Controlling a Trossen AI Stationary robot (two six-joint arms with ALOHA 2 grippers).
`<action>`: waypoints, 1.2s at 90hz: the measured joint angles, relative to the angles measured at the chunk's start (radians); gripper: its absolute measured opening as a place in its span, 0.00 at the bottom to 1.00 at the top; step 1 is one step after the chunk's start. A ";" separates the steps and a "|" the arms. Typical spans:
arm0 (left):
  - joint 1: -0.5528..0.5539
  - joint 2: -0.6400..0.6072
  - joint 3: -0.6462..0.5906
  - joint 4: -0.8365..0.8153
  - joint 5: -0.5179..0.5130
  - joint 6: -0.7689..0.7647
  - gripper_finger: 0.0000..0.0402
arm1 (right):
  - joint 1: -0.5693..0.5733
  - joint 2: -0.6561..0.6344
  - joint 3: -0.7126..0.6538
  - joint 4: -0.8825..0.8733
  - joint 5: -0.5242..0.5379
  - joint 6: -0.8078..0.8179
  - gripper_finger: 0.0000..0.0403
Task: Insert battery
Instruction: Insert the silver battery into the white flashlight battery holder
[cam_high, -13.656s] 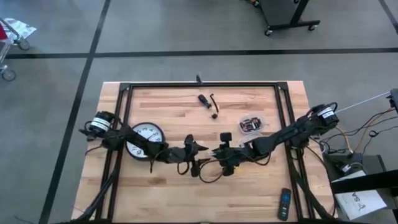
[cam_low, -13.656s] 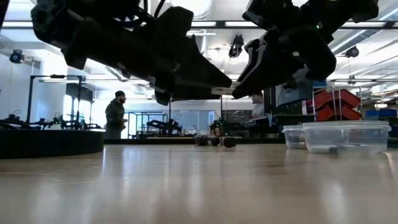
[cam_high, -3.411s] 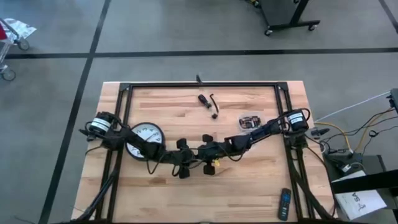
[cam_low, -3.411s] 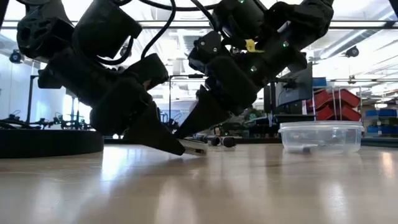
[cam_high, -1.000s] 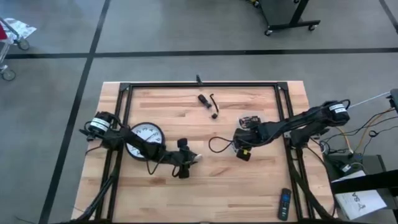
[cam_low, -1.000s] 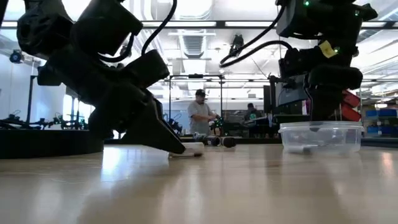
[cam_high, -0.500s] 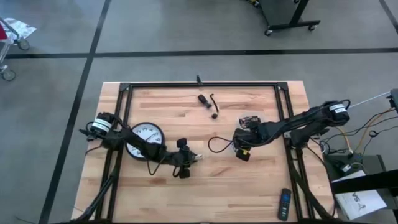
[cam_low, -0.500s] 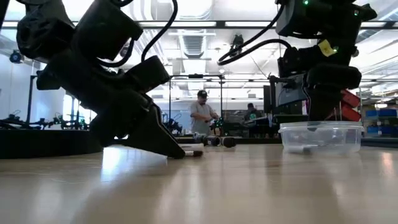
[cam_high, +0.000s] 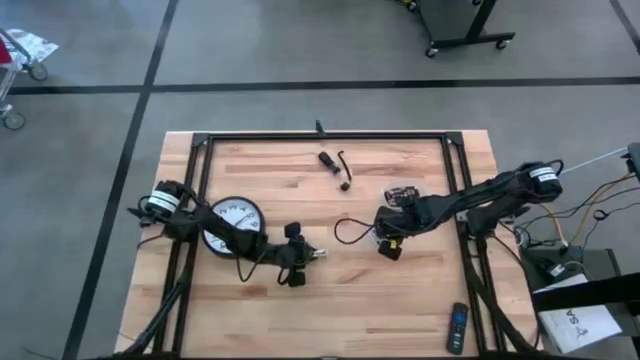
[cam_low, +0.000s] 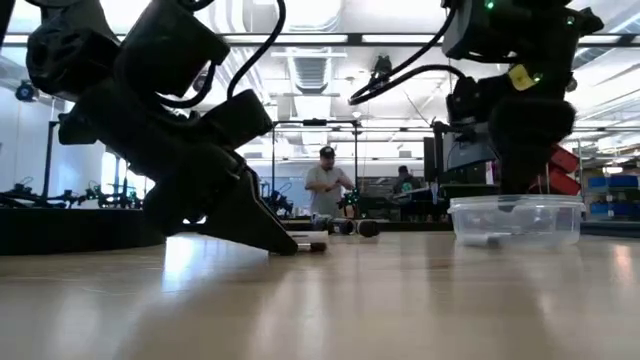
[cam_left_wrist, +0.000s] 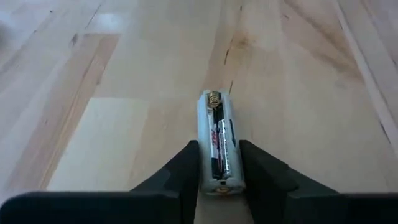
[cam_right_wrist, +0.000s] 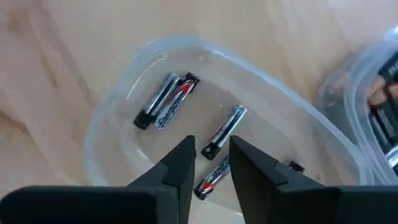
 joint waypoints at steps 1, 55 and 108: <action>0.000 0.000 0.000 0.000 0.000 0.000 0.23 | -0.002 0.000 -0.001 0.000 -0.001 0.006 0.19; 0.000 0.001 0.000 0.000 0.000 0.000 0.22 | -0.090 0.017 -0.018 0.125 -0.123 0.007 0.18; 0.000 0.001 0.000 0.003 0.000 0.001 0.20 | -0.088 0.195 0.024 0.237 -0.121 0.034 0.16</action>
